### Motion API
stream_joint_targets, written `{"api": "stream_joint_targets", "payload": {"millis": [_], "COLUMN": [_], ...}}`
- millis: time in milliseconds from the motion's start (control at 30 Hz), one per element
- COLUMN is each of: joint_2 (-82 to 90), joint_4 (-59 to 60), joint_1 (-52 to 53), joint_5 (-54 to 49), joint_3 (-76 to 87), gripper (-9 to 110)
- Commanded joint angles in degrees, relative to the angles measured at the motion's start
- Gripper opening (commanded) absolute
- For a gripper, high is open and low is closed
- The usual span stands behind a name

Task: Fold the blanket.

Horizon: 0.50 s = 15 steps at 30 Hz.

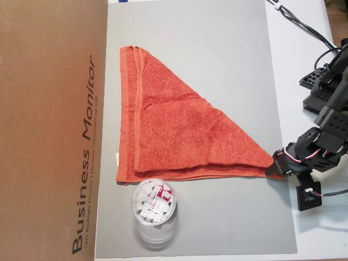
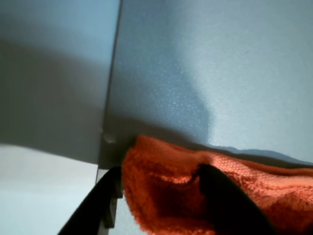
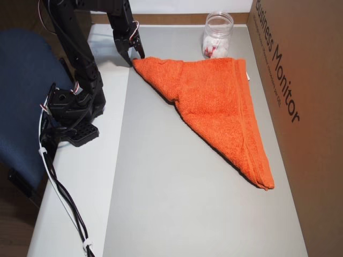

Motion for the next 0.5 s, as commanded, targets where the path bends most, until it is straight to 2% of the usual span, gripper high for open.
{"api": "stream_joint_targets", "payload": {"millis": [0,467], "joint_2": [0.0,0.9], "joint_4": [-0.4,-0.2], "joint_1": [-0.5,-0.9], "joint_5": [-0.2,-0.1], "joint_3": [-0.2,-0.2], "gripper": [15,15]}}
